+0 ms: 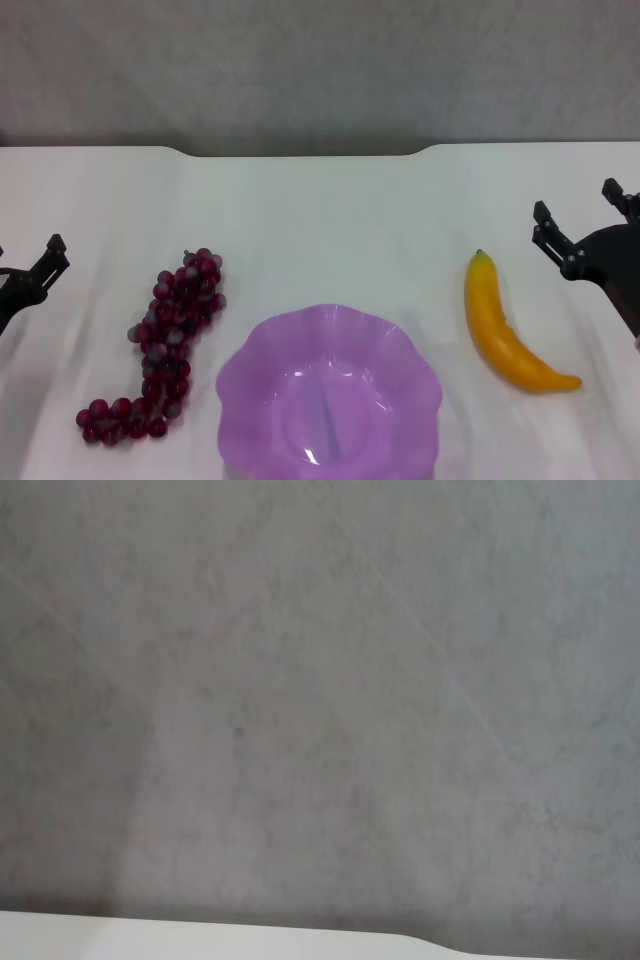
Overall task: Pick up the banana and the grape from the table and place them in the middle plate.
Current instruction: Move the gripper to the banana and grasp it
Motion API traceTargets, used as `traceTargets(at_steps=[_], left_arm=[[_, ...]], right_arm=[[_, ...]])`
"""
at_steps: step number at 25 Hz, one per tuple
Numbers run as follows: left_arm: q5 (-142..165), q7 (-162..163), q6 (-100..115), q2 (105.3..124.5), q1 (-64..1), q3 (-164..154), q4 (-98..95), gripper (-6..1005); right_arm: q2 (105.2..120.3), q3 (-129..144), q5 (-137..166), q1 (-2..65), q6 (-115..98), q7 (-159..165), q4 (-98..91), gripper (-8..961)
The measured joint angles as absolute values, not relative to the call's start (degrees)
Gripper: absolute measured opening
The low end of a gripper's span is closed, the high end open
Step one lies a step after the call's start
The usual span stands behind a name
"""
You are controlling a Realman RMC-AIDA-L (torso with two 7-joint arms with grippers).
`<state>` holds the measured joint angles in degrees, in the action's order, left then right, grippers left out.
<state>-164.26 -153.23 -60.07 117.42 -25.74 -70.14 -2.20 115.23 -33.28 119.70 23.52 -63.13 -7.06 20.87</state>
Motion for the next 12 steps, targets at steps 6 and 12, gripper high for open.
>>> traceTargets(at_steps=[6, 12], left_arm=[[-164.26, -153.05, -60.2, 117.42, -25.7, -70.14, -2.2, 894], [-164.26, -152.91, -60.18, 117.42, -25.89, -70.14, -2.2, 894]], right_arm=[[115.15, -33.6, 119.7, 24.12, -61.34, -6.56, 20.81, 882], [115.13, -33.66, 119.81, 24.42, -60.75, -6.69, 20.7, 882]])
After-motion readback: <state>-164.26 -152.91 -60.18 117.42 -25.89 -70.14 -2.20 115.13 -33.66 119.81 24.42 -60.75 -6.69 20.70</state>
